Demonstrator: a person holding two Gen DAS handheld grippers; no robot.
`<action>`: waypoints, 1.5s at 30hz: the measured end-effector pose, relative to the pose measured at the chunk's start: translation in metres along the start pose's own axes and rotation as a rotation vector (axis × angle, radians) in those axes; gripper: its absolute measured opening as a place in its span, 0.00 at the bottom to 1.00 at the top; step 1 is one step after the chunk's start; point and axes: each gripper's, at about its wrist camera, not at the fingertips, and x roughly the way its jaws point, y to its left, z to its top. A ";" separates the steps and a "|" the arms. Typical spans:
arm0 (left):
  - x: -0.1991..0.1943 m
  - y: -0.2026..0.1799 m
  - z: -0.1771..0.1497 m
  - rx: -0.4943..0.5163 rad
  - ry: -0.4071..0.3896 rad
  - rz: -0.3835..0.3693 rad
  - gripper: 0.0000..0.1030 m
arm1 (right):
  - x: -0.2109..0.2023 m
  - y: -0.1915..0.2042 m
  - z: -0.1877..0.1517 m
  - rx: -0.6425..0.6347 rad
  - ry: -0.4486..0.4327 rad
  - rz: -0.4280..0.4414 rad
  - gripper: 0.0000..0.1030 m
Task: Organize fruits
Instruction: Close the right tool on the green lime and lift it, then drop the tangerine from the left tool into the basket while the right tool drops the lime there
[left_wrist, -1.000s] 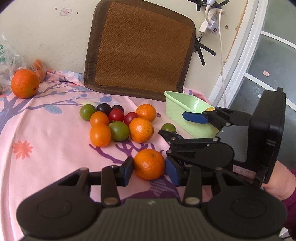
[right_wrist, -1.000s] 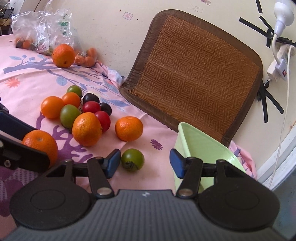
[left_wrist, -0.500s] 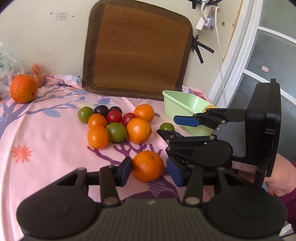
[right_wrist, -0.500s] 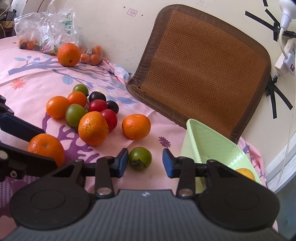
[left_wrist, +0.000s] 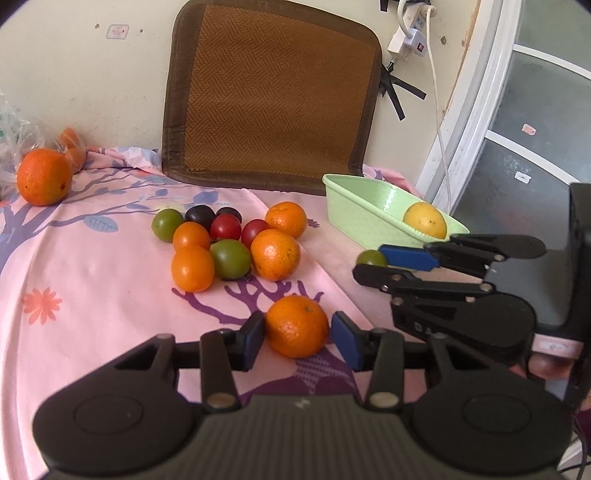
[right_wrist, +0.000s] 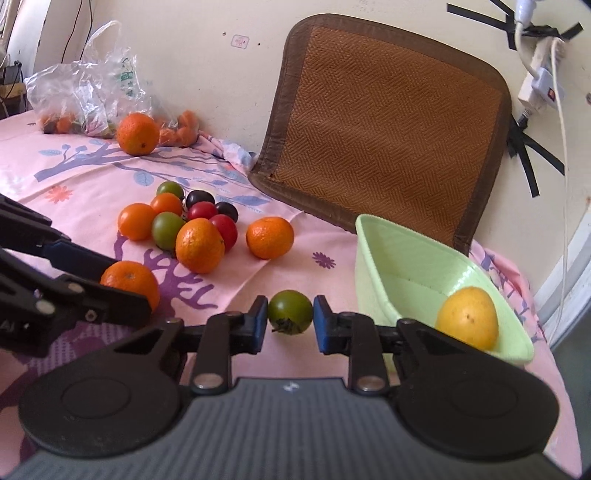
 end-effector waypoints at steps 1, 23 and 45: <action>0.000 -0.001 0.000 0.003 -0.002 -0.001 0.45 | -0.005 -0.002 -0.004 0.024 0.006 0.009 0.28; 0.004 -0.041 0.015 0.083 -0.011 0.018 0.36 | -0.058 -0.027 -0.037 0.257 -0.147 0.036 0.28; 0.121 -0.113 0.091 0.153 0.007 -0.021 0.45 | -0.022 -0.096 -0.029 0.308 -0.188 -0.120 0.30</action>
